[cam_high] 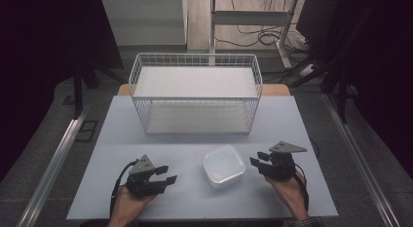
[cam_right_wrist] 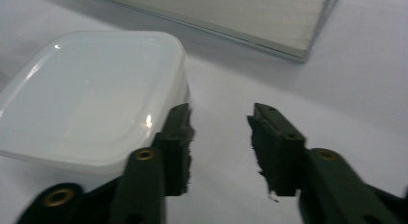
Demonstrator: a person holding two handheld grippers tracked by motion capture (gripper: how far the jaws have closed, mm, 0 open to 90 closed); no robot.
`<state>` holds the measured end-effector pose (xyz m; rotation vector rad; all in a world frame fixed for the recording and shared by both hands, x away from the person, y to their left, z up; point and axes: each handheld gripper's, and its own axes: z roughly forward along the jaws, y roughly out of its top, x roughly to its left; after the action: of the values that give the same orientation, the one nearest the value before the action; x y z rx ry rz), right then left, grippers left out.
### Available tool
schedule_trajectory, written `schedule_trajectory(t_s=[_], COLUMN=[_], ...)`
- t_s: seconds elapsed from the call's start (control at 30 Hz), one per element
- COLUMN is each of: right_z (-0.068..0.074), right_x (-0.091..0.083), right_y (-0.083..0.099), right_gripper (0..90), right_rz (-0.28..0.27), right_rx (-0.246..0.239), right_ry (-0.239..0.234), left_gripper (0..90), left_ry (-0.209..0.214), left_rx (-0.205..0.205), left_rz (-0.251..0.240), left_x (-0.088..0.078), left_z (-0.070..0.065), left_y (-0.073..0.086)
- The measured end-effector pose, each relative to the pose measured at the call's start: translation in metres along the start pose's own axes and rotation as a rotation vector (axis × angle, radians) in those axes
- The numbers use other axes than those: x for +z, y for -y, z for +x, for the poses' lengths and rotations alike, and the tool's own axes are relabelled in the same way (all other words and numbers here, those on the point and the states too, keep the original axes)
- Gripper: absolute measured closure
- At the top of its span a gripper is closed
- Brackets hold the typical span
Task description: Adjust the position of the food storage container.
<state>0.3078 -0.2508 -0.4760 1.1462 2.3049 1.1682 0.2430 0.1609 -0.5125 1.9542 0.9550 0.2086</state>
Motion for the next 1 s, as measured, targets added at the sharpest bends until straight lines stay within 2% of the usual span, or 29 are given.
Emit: schedule_trajectory(t_s=[0.1,0.13,0.17,0.3,0.37,0.5,0.6,0.8,1.0], right_z=[0.001,0.001,0.002,0.005,0.008,0.015,0.019,0.037,0.057], right_x=[0.007,0.007,0.013,0.023,0.026,0.026,0.027,0.030,0.034], right_y=[-0.008,-0.008,-0.012,-0.014,-0.012,-0.011,-0.010,-0.007,-0.007], right_gripper=[77.1,77.1,83.9,89.1,89.3,89.3,89.3,89.4,89.4], right_rz=[0.022,0.022,0.048,0.097,0.123,0.140,0.140,0.151,0.154], right_rx=[-0.017,-0.017,-0.014,-0.011,-0.014,-0.009,-0.007,-0.008,-0.036], right_ry=[-0.010,-0.010,-0.012,-0.052,-0.068,-0.079,-0.097,-0.144,-0.177], left_gripper=[67.5,72.2,77.3,88.3,89.8,89.9,89.9,89.9,90.0], left_ry=[0.012,0.012,0.024,0.069,0.081,0.089,0.081,0.054,0.027], left_rx=[0.007,0.007,0.010,-0.008,-0.010,-0.012,-0.013,-0.014,-0.019], left_rz=[0.013,0.013,0.023,0.036,0.050,0.067,0.073,0.079,0.089], left_x=[0.010,0.010,0.017,0.034,0.041,0.049,0.049,0.043,0.035], left_z=[-0.004,-0.004,-0.008,-0.012,-0.015,-0.018,-0.018,-0.012,-0.006], left_y=[-0.008,-0.008,-0.013,-0.021,-0.022,-0.023,-0.023,-0.021,-0.019])
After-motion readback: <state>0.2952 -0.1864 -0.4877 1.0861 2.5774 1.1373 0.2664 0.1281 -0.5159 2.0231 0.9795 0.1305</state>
